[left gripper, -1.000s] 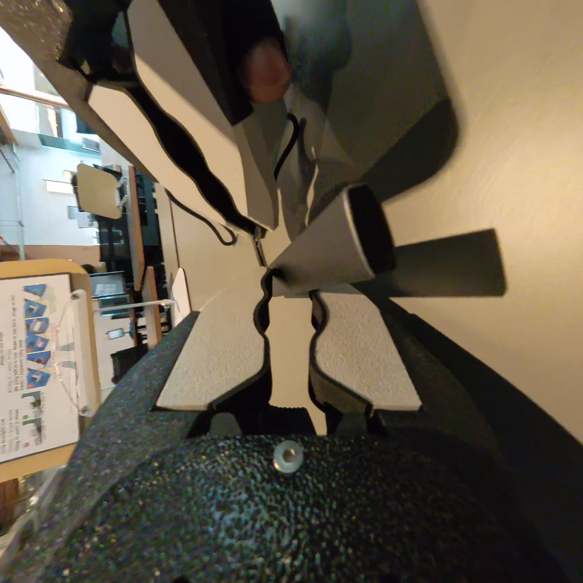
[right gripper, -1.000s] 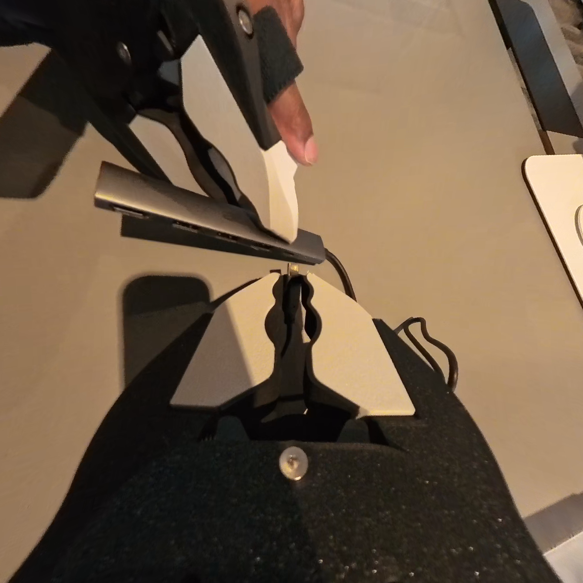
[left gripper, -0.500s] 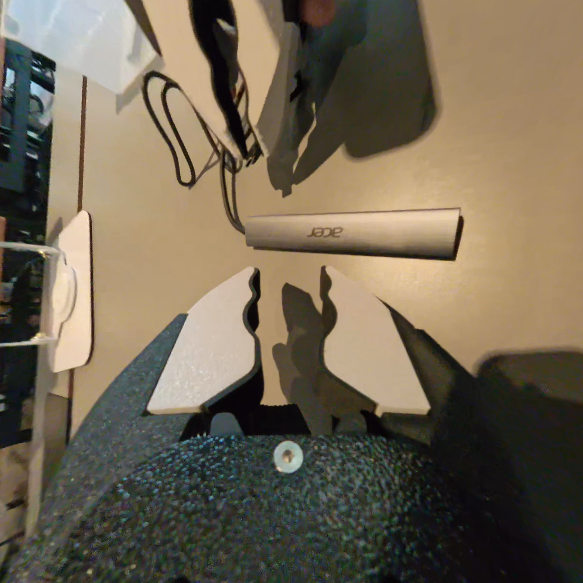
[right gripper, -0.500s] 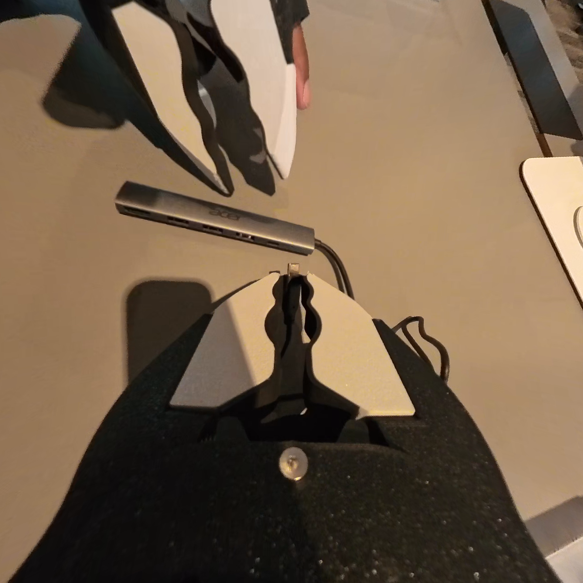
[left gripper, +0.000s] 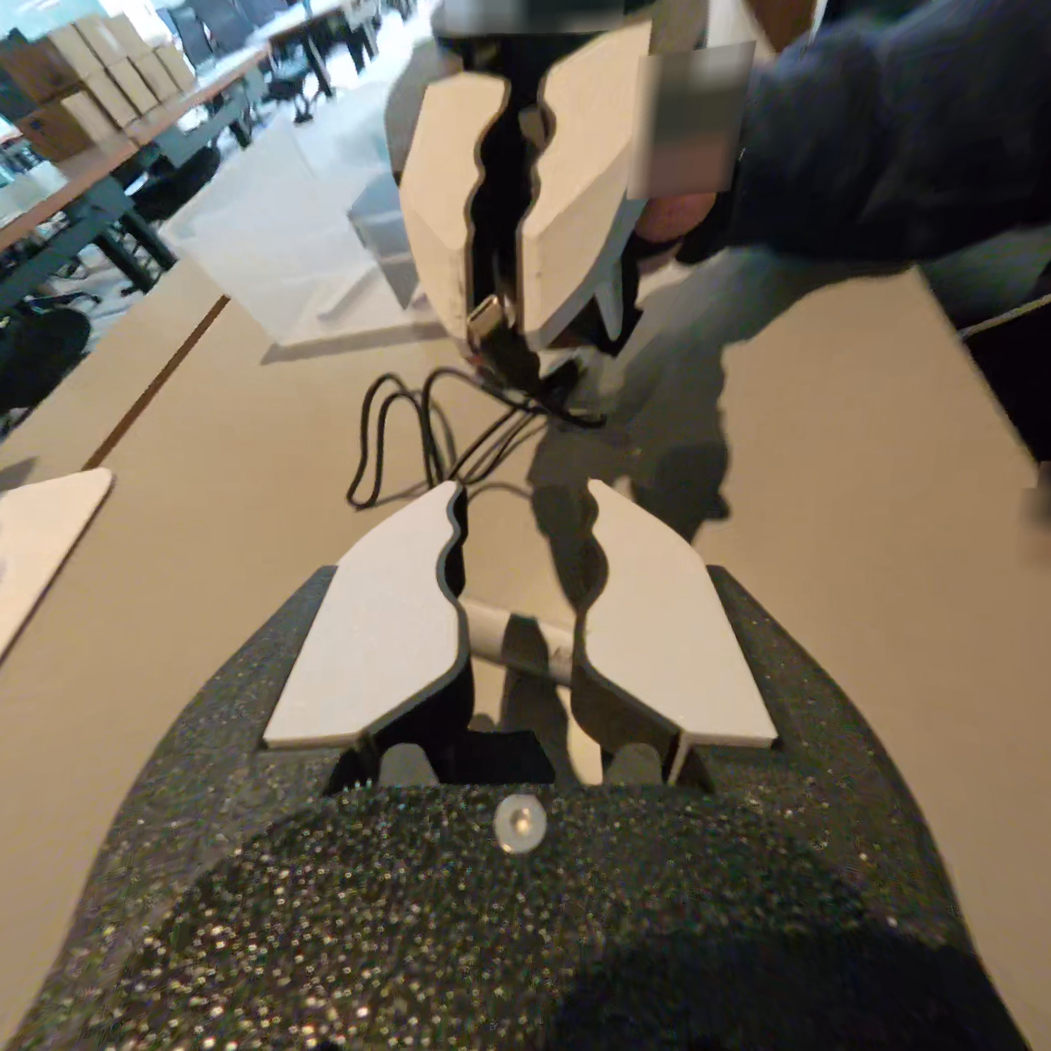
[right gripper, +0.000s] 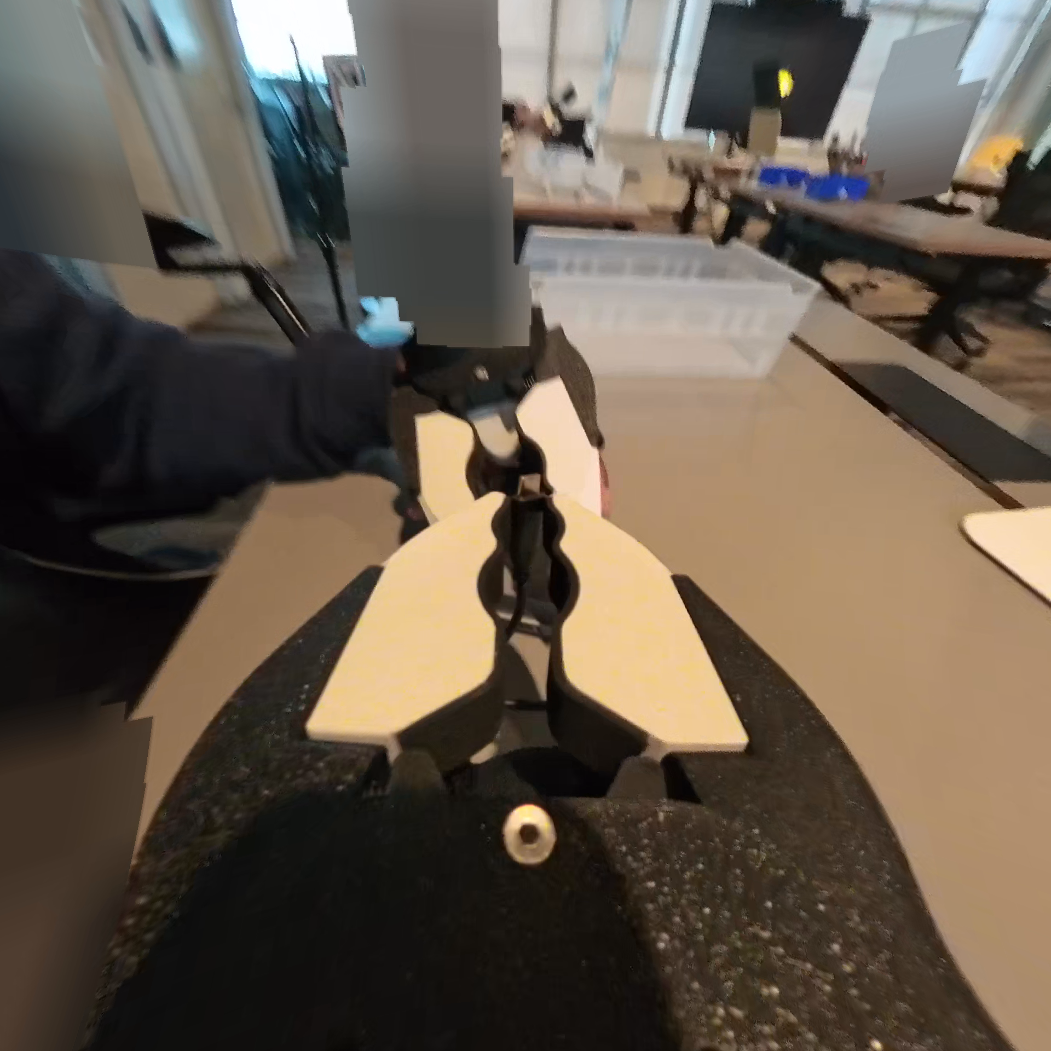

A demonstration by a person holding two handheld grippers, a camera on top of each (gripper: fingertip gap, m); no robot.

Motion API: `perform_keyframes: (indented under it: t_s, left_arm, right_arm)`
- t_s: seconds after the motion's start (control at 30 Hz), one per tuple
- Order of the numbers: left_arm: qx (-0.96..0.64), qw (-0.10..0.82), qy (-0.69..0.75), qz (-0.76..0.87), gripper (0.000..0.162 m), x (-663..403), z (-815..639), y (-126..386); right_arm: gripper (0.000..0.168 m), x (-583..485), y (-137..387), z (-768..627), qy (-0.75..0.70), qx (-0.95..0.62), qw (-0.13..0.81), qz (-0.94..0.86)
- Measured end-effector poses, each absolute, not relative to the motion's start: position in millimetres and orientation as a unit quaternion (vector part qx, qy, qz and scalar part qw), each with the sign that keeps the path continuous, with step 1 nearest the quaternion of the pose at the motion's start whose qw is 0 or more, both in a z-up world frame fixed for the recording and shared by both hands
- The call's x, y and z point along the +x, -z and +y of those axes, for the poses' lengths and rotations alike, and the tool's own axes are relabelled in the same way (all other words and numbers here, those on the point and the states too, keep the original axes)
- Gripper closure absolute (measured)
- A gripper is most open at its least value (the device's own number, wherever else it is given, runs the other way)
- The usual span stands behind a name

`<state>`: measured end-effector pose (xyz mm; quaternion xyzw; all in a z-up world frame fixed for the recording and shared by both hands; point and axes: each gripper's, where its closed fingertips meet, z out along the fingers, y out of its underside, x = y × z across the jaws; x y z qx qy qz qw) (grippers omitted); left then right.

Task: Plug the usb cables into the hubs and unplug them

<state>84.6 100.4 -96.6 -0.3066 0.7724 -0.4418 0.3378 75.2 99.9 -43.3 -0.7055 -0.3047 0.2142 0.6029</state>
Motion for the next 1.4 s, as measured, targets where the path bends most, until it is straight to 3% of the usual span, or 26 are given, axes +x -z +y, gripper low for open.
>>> perform_keyframes:
  t_s: [0.3,0.9,1.13,1.4]
  left_arm:
    - [-0.307,0.273,0.626,0.662,0.129,84,81,57]
    - [-0.279,0.146,0.727,0.610,0.154,69,64,43]
    - [-0.279,0.154,0.739,0.594,0.155,70,70,38]
    - [-0.329,0.247,0.790,0.455,0.156,78,127,8]
  right_arm:
    - [0.159,69,19,91,-0.379,-0.631,0.630,-0.247]
    - [0.158,55,24,86,-0.446,-0.620,0.596,-0.249]
    - [0.159,58,20,90,-0.433,-0.611,0.618,-0.238]
    - [0.142,90,-6,99,-0.325,-0.585,0.722,-0.174]
